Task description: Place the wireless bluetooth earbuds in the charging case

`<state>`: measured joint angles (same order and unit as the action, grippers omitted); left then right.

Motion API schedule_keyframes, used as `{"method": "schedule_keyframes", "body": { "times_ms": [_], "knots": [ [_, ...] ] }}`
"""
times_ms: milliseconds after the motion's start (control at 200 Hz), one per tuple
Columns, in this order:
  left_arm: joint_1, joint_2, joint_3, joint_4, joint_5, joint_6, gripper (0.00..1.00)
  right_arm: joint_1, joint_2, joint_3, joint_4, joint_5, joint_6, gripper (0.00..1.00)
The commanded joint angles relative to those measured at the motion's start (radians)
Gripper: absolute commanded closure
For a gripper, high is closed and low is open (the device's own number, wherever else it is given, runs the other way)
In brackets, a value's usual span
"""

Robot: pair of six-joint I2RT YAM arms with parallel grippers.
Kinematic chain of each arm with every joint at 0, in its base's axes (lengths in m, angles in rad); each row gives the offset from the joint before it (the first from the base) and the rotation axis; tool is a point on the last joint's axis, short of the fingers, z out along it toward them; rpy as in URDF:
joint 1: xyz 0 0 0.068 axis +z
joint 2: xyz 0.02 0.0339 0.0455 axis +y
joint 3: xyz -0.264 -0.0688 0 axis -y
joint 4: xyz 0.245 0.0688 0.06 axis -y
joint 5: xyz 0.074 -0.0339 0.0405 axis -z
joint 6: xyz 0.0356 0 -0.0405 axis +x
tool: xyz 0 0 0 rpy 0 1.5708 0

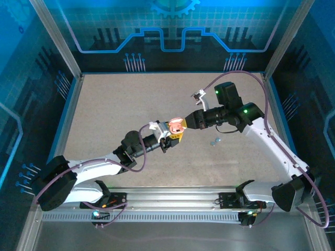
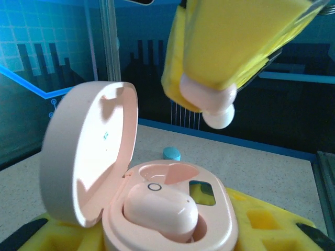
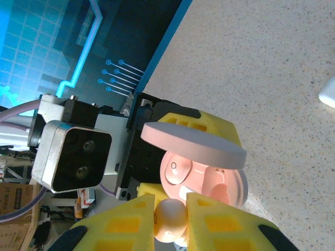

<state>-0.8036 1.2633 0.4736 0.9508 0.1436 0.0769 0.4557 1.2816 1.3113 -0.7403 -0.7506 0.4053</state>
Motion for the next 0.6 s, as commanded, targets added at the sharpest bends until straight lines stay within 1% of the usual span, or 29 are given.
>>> {"method": "schedule_keyframes", "body": {
  "times_ms": [0, 245, 595],
  "knots": [
    [-0.005, 0.015, 0.022, 0.061, 0.041, -0.011, 0.61, 0.024, 0.014, 0.026, 0.002, -0.002, -0.02, 0.81],
    [-0.005, 0.012, 0.023, 0.069, 0.054, -0.023, 0.61, 0.032, 0.027, 0.023, -0.005, 0.039, -0.024, 0.81],
    [-0.005, 0.01, 0.026, 0.079, 0.063, -0.038, 0.61, 0.037, 0.033, 0.012, -0.002, 0.048, -0.027, 0.81]
  ]
}}
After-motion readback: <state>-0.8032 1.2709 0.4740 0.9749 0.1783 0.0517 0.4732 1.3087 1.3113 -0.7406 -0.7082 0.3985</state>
